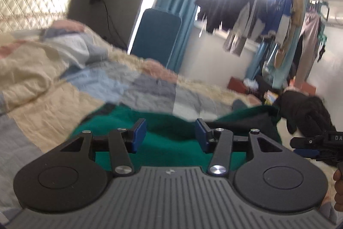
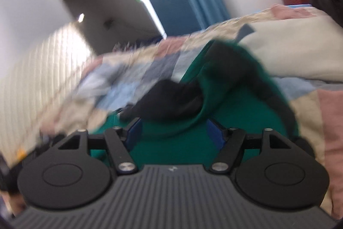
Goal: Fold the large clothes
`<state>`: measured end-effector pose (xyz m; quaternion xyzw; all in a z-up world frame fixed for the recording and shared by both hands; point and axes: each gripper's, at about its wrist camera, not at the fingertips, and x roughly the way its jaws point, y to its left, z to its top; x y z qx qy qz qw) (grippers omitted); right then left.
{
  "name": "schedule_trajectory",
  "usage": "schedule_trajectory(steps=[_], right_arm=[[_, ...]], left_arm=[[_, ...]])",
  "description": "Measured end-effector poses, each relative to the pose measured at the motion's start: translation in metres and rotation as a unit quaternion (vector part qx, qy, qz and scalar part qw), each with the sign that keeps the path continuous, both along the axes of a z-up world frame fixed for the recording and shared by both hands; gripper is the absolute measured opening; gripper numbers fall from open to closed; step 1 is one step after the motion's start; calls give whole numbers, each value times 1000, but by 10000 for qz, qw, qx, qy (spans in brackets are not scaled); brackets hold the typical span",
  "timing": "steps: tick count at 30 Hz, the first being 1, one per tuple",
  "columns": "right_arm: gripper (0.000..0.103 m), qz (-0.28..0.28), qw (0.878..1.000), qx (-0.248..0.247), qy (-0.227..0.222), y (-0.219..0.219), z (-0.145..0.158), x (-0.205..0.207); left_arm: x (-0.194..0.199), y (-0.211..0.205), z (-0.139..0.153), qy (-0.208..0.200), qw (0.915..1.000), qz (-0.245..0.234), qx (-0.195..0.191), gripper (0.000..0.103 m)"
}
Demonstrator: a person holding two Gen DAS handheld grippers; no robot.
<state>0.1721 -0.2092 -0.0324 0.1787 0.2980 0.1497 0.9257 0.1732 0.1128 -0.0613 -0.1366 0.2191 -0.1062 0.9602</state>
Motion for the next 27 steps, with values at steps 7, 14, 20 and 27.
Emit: schedule_trajectory(steps=[7, 14, 20, 27], right_arm=[[61, 307, 9945, -998, 27, 49, -25, 21], [60, 279, 9898, -1384, -211, 65, -21, 68], [58, 210, 9870, -1582, 180, 68, -27, 143], [58, -181, 9853, -977, 1386, 55, -55, 240]], left_arm=[[37, 3, -47, 922, 9955, 194, 132, 56], [65, 16, -48, 997, 9941, 415, 127, 56], [77, 14, -49, 891, 9945, 491, 252, 56], [86, 13, -54, 805, 9946, 575, 312, 56]])
